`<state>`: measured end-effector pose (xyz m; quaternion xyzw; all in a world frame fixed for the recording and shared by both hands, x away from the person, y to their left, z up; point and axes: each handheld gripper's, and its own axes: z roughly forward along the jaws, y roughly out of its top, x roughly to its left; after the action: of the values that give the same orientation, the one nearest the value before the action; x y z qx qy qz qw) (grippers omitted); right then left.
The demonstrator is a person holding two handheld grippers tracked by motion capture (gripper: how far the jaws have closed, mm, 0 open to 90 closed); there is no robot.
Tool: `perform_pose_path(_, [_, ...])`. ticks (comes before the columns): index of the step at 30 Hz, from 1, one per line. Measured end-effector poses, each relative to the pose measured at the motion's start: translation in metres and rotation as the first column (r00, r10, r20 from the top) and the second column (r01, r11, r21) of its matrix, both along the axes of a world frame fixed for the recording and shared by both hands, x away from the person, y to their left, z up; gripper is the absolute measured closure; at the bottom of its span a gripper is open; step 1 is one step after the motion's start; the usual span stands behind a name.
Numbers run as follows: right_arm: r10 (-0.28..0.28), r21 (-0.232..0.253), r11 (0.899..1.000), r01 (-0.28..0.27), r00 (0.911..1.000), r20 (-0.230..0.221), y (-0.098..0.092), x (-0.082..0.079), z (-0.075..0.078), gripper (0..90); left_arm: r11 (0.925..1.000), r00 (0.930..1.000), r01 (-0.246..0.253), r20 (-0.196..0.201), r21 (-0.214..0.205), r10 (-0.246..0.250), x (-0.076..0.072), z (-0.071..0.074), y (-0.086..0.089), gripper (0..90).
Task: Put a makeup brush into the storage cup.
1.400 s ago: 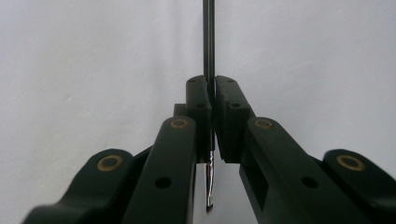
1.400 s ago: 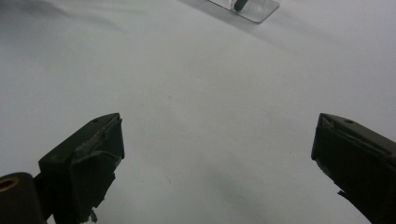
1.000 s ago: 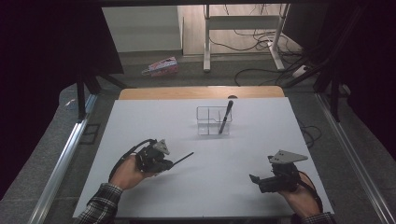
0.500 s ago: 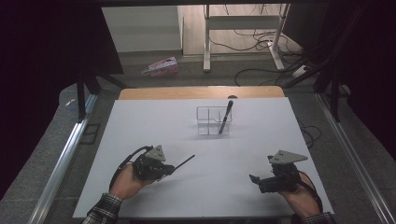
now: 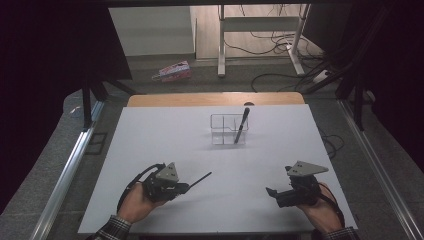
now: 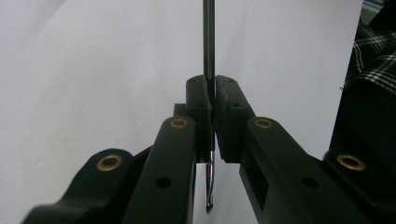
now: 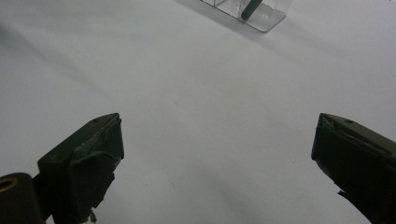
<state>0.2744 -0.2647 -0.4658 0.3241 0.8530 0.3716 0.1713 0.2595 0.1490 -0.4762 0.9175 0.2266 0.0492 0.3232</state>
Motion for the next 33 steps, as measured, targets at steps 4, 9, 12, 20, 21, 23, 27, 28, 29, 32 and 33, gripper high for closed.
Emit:
perform_pose_path(4, [0.015,0.009,1.0,-0.015,0.9999,0.002,0.003,0.0,0.002,1.6,0.9998,0.9998,0.019,0.001,0.006,-0.019,0.0,0.0,-0.005,85.8])
perform_pose_path(9, [0.054,0.011,0.998,-0.054,0.9985,-0.011,0.011,0.001,0.005,0.7,0.9985,0.9986,0.052,-0.009,0.019,-0.052,0.001,-0.002,-0.011,85.8])
perform_pose_path(12, [0.074,0.001,0.997,-0.074,0.997,-0.024,0.017,0.0,0.005,0.6,0.9973,0.9977,0.067,-0.012,0.029,-0.067,0.002,-0.002,-0.015,85.8])
perform_pose_path(20, [0.128,-0.033,0.991,-0.129,0.9913,-0.033,0.035,0.001,0.007,0.6,0.9929,0.9944,0.106,-0.004,0.055,-0.106,0.002,-0.002,-0.023,85.8])
perform_pose_path(21, [0.133,-0.033,0.99,-0.134,0.9905,-0.035,0.036,0.001,0.007,0.7,0.9927,0.9942,0.107,-0.005,0.054,-0.107,0.002,-0.002,-0.024,85.8])
perform_pose_path(23, [0.141,-0.036,0.989,-0.143,0.9892,-0.038,0.039,0.001,0.007,0.6,0.9924,0.9942,0.108,-0.004,0.058,-0.108,0.002,-0.001,-0.025,85.8])
perform_pose_path(27, [0.155,-0.031,0.987,-0.156,0.9869,-0.045,0.043,0.002,0.007,0.6,0.9913,0.9932,0.116,-0.001,0.063,-0.116,0.003,-0.001,-0.027,85.8])
perform_pose_path(28, [0.16,-0.033,0.986,-0.162,0.9861,-0.044,0.044,0.002,0.007,0.6,0.9914,0.9932,0.117,-0.001,0.06,-0.117,0.003,-0.001,-0.028,85.8])
perform_pose_path(29, [0.161,-0.033,0.986,-0.162,0.9859,-0.046,0.045,0.002,0.008,0.6,0.9902,0.9926,0.121,0.001,0.069,-0.122,0.004,-0.001,-0.029,85.8])
perform_pose_path(32, [0.17,-0.038,0.984,-0.173,0.983,-0.069,0.049,0.003,0.007,0.6,0.9888,0.9918,0.127,0.003,0.079,-0.128,0.004,-0.001,-0.031,85.8])
perform_pose_path(33, [0.175,-0.036,0.983,-0.178,0.9814,-0.078,0.051,0.003,0.007,0.6,0.9882,0.9914,0.13,0.005,0.081,-0.131,0.004,-0.001,-0.032,85.8])
